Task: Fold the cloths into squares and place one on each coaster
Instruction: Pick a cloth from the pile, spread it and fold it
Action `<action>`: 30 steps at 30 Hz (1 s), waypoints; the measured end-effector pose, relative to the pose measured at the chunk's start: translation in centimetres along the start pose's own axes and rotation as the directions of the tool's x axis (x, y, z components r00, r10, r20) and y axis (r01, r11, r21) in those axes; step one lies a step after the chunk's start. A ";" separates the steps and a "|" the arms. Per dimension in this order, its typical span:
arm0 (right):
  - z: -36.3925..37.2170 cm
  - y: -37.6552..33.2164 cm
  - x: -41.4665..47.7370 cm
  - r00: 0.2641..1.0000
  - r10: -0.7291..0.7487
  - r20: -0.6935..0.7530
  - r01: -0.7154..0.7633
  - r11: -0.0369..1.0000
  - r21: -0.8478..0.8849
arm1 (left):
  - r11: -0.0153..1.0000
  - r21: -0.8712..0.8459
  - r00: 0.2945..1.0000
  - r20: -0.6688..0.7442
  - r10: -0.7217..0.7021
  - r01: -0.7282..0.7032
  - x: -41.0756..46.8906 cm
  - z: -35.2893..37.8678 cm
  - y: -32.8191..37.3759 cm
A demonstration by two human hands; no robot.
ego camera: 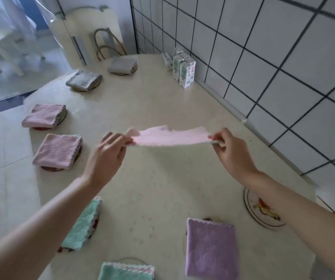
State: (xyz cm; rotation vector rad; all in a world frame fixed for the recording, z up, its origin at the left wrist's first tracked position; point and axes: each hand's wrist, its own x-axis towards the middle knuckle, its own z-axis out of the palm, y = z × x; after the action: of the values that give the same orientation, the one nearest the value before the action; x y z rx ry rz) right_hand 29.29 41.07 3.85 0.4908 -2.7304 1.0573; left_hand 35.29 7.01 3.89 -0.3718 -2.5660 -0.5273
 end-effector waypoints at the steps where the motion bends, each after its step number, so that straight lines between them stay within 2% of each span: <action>1: 0.6 0.8 -2.0 0.999 0.034 0.035 -0.034 0.999 0.011 | 1.000 -0.008 0.999 0.051 0.013 -0.013 -2.1 0.5 0.4; 4: 2.3 2.8 -7.8 0.977 0.134 0.164 -0.140 0.990 0.023 | 0.998 -0.060 0.983 0.184 0.007 0.004 -8.1 2.3 1.7; 8: 3.8 4.4 -13.8 0.945 0.185 0.271 -0.160 0.981 -0.114 | 0.983 -0.137 0.948 0.310 -0.073 0.121 -14.1 4.1 3.1; 12: 3.8 5.0 -17.7 0.924 0.251 0.289 -0.207 0.963 -0.174 | 0.963 -0.140 0.889 0.432 -0.151 0.231 -18.2 4.4 4.1; 15: 3.3 5.4 -19.2 0.904 0.284 0.319 -0.246 0.957 -0.155 | 0.953 -0.169 0.859 0.493 -0.139 0.252 -19.3 3.6 4.5; 17: 3.0 5.6 -19.4 0.900 0.299 0.317 -0.275 0.954 -0.120 | 0.921 -0.191 0.838 0.505 -0.204 0.340 -19.0 3.2 4.5; 20: 2.7 5.2 -18.4 0.890 0.362 0.276 -0.378 0.926 0.005 | 0.795 -0.189 0.747 0.516 -0.419 0.576 -17.4 3.0 4.2; 23: 2.7 4.5 -15.8 0.870 0.426 0.249 -0.472 0.865 0.168 | 0.559 -0.310 0.628 0.530 -0.570 0.769 -14.8 3.7 3.8; 27: 3.6 5.0 -11.6 0.849 0.502 0.167 -0.526 0.767 0.367 | 0.256 -0.441 0.475 0.509 -0.718 0.860 -11.6 5.9 2.9; 30: 4.8 6.3 -8.9 0.818 0.547 0.176 -0.557 0.682 0.473 | 0.195 -0.456 0.428 0.491 -0.759 0.869 -9.7 7.7 2.1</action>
State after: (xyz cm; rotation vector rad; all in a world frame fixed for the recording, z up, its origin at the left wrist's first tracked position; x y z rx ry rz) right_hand 35.07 44.27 -6.02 -0.3272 -2.6431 1.9511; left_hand 41.01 10.59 -6.66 0.9369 -2.3989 -1.9189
